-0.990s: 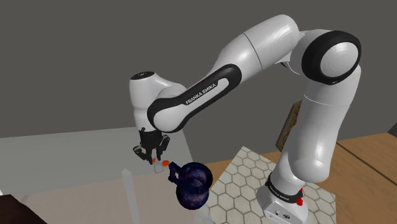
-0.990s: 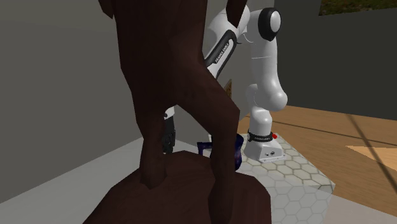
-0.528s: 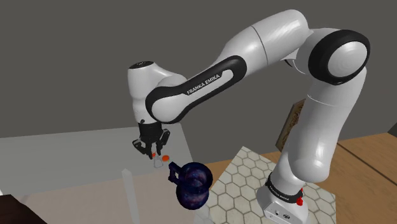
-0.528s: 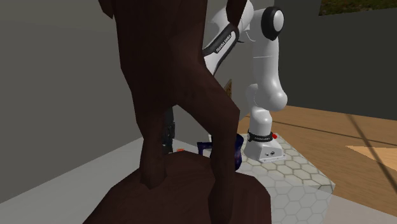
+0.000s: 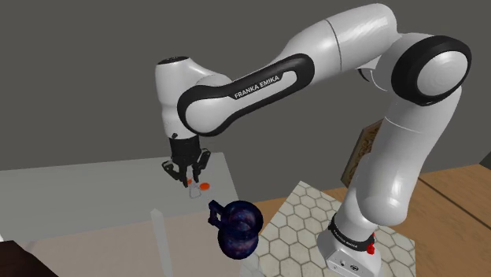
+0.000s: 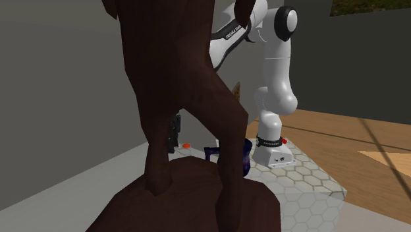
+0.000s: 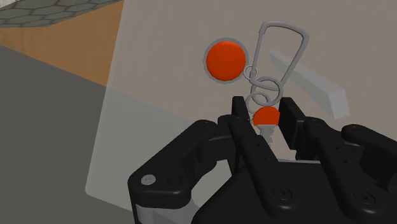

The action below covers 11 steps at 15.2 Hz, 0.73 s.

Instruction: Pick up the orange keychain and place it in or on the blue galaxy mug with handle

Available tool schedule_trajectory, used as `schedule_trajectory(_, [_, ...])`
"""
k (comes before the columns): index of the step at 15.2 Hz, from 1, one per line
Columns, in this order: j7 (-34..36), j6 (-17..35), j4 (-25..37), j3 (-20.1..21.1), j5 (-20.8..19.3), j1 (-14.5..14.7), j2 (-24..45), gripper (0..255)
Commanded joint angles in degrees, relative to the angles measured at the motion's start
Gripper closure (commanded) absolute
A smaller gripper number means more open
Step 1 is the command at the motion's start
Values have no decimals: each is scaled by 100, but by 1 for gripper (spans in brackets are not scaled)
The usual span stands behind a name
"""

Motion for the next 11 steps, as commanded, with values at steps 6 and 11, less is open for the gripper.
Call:
schedule_trajectory(6, [-39,-517,349,-1,76,-10,-180,255])
schedule_trajectory(11, [-60,-890,639,-6,112,-17,-271,255])
